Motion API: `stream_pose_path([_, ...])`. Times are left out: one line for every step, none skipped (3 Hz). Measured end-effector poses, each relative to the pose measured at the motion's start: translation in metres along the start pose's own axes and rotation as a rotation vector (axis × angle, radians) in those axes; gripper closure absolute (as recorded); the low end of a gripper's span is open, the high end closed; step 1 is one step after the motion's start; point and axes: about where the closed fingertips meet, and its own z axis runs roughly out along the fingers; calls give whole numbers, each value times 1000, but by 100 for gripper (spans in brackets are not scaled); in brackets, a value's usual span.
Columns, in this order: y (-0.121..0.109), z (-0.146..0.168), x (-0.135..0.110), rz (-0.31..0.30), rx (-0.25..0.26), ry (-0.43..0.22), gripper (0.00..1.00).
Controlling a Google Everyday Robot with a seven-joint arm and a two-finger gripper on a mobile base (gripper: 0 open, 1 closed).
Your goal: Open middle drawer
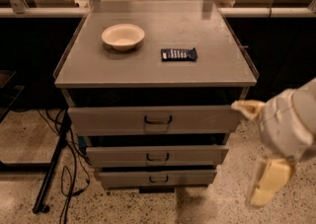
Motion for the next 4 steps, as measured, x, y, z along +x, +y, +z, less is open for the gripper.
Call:
stream_pose_path([33,46,13,-3,-18,22,0])
stream_pose_path([13,119,26,38,21,69,0])
stream_pose_path([13,119,26,38,21,69,0])
stream_pose_path([5,143,27,30,1,27,0])
